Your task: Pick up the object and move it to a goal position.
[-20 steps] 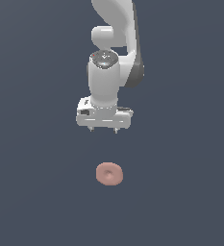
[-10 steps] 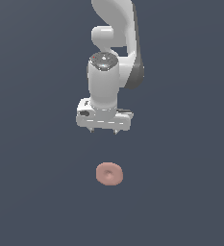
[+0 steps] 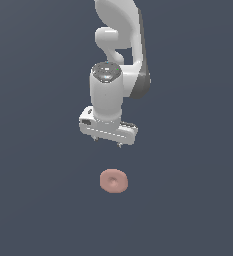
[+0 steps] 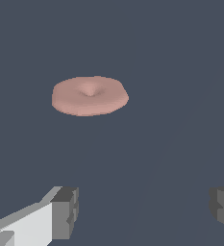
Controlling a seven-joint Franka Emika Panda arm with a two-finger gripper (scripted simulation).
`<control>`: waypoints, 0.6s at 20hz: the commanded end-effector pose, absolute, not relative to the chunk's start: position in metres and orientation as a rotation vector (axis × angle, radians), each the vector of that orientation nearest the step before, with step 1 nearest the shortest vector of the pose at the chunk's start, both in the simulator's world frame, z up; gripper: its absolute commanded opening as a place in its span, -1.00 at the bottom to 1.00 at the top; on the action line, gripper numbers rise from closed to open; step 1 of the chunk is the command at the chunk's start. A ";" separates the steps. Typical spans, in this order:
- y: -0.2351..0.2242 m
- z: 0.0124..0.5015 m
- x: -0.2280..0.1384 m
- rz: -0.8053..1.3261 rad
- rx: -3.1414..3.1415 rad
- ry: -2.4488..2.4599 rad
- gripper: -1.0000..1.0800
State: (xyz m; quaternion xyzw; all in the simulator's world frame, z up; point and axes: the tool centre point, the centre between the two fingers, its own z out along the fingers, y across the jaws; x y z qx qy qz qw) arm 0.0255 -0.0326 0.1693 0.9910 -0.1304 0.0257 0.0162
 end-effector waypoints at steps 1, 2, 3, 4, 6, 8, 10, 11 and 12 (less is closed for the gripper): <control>-0.033 0.165 0.032 0.076 3.071 -0.509 0.92; -0.033 0.164 0.034 0.074 3.065 -0.554 0.92; -0.032 0.162 0.037 0.072 3.059 -0.598 0.92; -0.032 0.160 0.040 0.070 3.051 -0.642 0.92; -0.032 0.157 0.045 0.066 3.035 -0.730 0.92; -0.032 0.153 0.050 0.062 3.016 -0.817 0.92; -0.032 0.150 0.055 0.058 2.994 -0.903 0.92; -0.031 0.148 0.058 0.056 2.982 -0.945 0.92; -0.031 0.146 0.060 0.054 2.970 -0.988 0.92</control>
